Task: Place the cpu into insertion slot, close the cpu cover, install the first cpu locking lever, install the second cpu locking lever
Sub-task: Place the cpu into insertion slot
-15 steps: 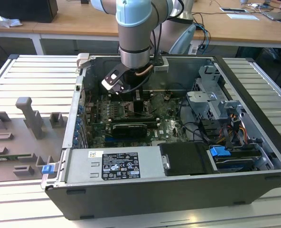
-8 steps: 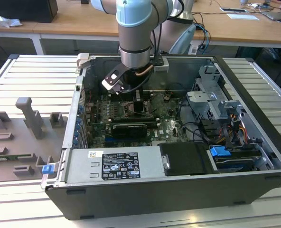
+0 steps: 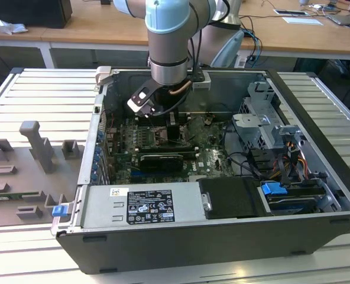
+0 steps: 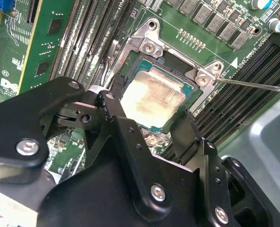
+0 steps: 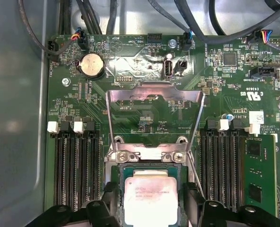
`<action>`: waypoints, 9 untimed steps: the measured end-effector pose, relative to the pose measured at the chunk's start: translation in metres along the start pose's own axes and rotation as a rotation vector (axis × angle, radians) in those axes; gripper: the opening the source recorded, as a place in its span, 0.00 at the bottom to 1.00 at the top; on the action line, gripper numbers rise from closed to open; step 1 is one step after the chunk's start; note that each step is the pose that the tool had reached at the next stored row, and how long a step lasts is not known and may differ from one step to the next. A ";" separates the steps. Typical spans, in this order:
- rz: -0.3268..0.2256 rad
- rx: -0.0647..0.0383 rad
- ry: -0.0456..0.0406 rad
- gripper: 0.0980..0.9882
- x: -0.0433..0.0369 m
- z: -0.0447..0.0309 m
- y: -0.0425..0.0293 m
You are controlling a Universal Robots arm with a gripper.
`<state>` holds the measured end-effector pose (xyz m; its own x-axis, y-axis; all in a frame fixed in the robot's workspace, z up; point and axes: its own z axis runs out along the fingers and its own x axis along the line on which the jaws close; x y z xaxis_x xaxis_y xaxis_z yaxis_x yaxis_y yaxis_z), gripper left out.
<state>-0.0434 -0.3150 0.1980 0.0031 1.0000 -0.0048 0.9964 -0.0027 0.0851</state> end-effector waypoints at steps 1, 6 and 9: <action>0.000 0.000 0.0009 0.63 0.0000 -0.0008 0.0000; 0.000 0.000 0.0010 0.63 -0.0001 -0.0071 0.0006; 0.001 0.003 0.0009 0.62 -0.0001 -0.0124 0.0012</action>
<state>-0.0433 -0.3151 0.2104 0.0041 1.0000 -0.0038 0.9966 -0.0038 0.0823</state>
